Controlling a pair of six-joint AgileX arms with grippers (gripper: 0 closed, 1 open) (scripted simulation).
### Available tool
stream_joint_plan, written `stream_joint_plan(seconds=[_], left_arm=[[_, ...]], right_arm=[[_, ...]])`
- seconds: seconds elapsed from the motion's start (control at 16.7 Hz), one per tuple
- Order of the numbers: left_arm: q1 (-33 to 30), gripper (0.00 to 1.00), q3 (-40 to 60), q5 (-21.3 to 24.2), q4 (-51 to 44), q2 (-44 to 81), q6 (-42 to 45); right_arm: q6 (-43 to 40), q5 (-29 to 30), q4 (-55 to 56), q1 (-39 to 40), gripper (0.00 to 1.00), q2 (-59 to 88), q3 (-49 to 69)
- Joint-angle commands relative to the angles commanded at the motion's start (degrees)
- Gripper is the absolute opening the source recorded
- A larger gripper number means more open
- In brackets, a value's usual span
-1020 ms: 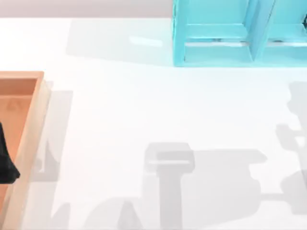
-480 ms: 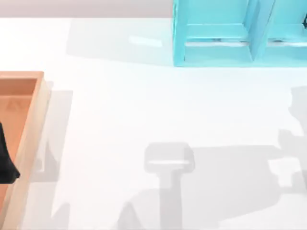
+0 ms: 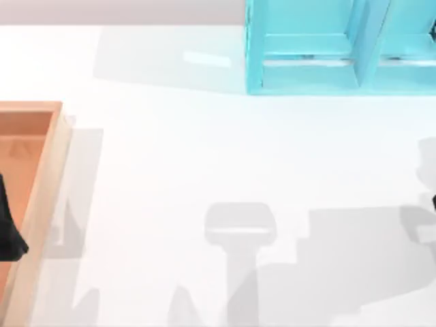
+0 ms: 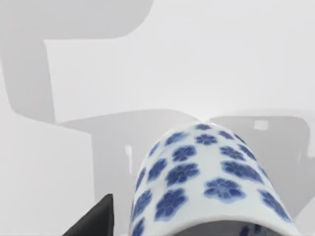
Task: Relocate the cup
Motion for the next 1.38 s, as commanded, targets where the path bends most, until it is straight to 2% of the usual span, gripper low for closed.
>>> stream_joint_plan(seconds=[0.12, 0.9, 1.38], left_arm=[[0.00, 1.00, 0.00, 0.00, 0.00, 0.00, 0.00], [0.00, 1.00, 0.00, 0.00, 0.00, 0.00, 0.00], [0.00, 1.00, 0.00, 0.00, 0.00, 0.00, 0.00]], right_arm=[[0.00, 0.00, 0.00, 0.00, 1.00, 0.00, 0.00], [0.00, 0.00, 0.00, 0.00, 0.02, 0.00, 0.00], [0.00, 0.00, 0.00, 0.00, 0.00, 0.00, 0.00]])
